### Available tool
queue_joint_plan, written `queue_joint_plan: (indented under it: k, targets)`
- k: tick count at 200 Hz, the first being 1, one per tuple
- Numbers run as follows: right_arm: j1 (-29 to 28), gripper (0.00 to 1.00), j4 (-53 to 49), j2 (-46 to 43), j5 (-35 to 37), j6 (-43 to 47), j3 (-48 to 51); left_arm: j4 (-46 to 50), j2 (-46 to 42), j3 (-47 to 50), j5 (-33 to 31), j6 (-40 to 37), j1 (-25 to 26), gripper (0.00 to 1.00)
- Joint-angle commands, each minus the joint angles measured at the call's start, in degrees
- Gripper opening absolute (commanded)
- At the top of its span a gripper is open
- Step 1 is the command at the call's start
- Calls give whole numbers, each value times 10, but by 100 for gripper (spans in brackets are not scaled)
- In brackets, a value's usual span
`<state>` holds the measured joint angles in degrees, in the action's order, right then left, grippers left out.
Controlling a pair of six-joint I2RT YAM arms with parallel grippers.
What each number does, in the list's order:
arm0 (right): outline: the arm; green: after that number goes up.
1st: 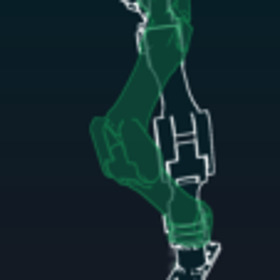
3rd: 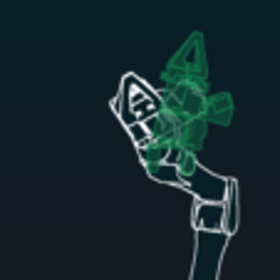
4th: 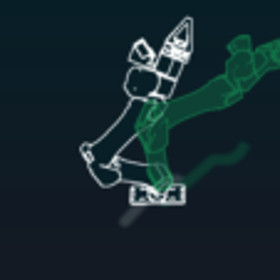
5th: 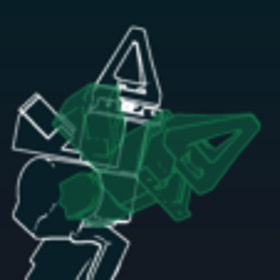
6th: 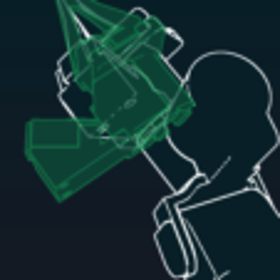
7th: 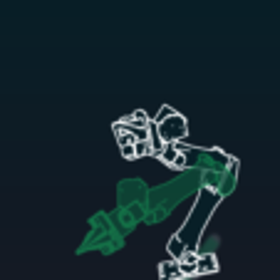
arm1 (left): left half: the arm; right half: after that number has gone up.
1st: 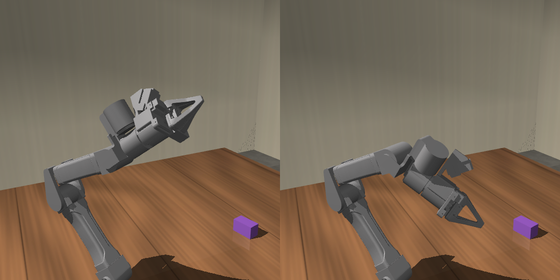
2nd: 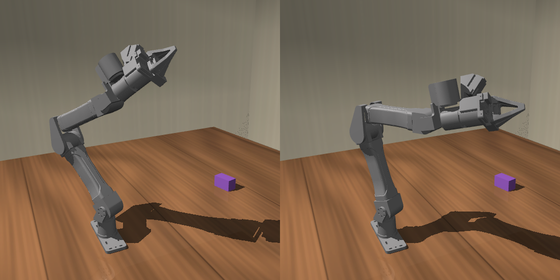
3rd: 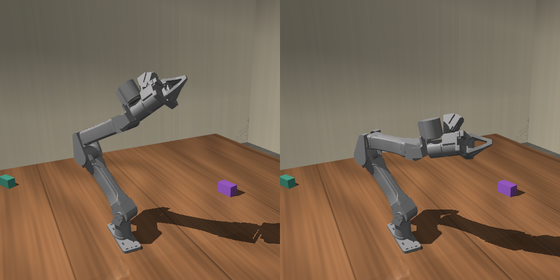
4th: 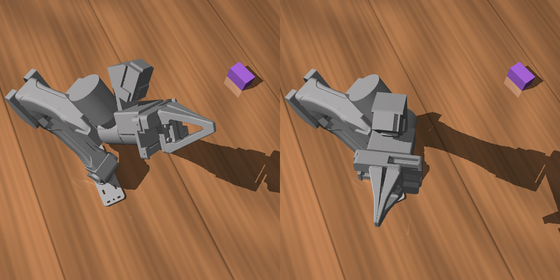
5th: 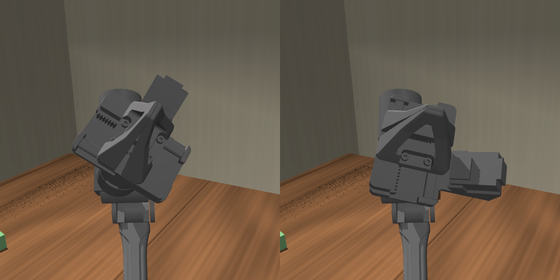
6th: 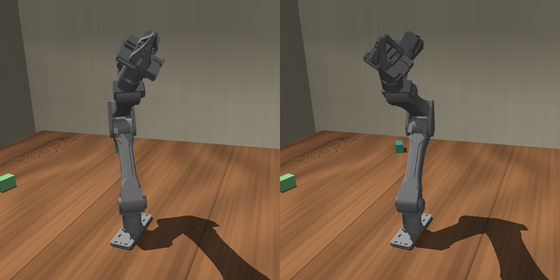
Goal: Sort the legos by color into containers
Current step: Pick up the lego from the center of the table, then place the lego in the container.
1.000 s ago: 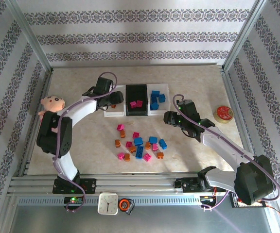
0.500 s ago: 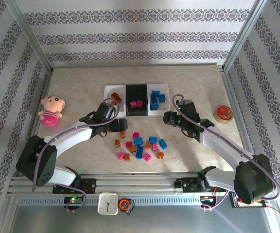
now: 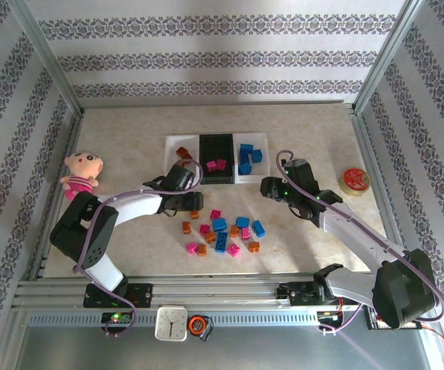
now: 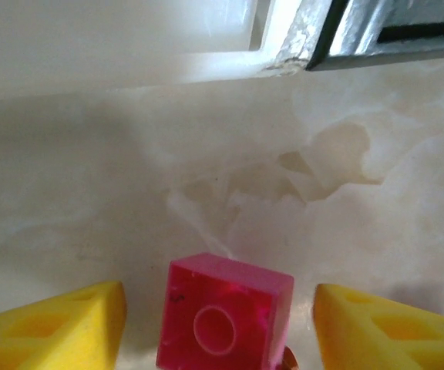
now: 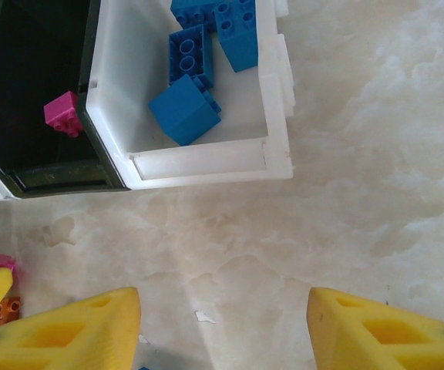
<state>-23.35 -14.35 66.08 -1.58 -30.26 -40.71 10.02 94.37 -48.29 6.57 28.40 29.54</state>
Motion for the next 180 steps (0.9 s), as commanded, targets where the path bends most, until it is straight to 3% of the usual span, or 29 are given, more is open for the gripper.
queue_joint_plan:
  k: [1,37,79,128,180]
  targets:
    - [5,59,-2,-5,0,-2,8,-22,14,-17,-7,-12,5,56]
    - [7,59,-4,-10,2,-1,11,-24,12,-10,-2,-7,5,36]
    - [11,59,-1,-12,1,-1,14,-13,-40,5,-6,5,5,24]
    - [13,59,3,-14,-3,-4,19,33,-101,-65,-7,6,8,24]
    - [13,59,5,-16,-6,-4,31,61,33,-241,-48,-19,10,24]
